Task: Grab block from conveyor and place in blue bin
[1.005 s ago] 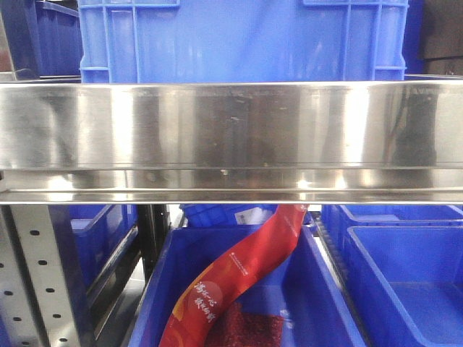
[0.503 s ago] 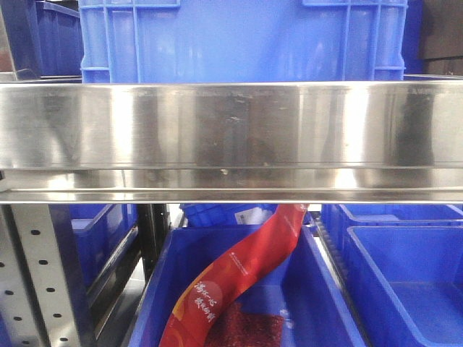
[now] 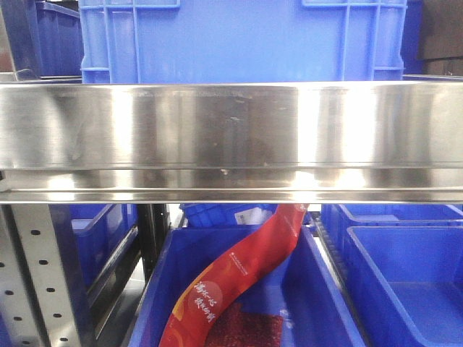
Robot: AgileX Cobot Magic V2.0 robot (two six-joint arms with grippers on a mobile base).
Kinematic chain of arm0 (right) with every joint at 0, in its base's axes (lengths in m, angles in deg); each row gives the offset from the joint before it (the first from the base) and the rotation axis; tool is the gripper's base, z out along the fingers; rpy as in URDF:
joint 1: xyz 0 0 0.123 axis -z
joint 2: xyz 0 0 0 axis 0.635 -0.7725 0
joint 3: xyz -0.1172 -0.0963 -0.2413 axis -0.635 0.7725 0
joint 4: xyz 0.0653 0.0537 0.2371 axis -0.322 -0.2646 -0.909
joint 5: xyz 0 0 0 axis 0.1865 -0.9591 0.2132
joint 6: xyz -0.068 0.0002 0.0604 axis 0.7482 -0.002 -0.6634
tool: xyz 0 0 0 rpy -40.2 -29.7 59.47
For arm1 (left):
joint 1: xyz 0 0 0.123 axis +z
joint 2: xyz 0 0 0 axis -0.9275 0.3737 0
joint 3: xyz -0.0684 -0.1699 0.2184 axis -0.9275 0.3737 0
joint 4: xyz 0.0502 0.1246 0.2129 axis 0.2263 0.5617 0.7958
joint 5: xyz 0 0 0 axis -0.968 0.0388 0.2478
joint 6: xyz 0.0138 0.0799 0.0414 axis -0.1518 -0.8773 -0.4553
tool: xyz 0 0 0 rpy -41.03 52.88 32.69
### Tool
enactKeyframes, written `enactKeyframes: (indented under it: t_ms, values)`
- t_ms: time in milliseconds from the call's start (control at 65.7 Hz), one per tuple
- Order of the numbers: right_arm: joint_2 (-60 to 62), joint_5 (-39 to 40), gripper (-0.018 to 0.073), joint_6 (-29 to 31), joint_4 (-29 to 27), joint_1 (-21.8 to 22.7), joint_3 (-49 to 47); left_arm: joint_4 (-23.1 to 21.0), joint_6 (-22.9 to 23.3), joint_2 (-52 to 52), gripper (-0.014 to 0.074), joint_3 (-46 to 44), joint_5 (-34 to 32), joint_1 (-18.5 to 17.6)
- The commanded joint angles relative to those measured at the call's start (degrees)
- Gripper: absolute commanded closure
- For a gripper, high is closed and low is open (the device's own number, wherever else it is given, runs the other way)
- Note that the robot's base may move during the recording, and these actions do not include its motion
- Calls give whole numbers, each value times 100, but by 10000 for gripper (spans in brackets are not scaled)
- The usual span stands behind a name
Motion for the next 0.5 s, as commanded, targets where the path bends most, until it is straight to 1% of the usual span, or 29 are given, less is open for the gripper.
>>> enactKeyframes:
  t_ms: [0, 76, 183, 335, 487]
  values:
    - [482, 66, 721, 7, -6, 59, 347, 19, 59, -523, 707, 400, -147, 236]
    - [833, -272, 721, 7, -6, 59, 485, 19, 59, -961, 707, 669, -135, 394]
    - [1258, -682, 721, 7, -6, 59, 485, 19, 59, -1501, 707, 867, -135, 477]
    - [1657, -707, 721, 7, -6, 59, 485, 19, 59, -1991, 707, 910, -135, 486]
    - [1754, -707, 721, 7, -6, 59, 485, 19, 59, -2293, 707, 910, -149, 486]
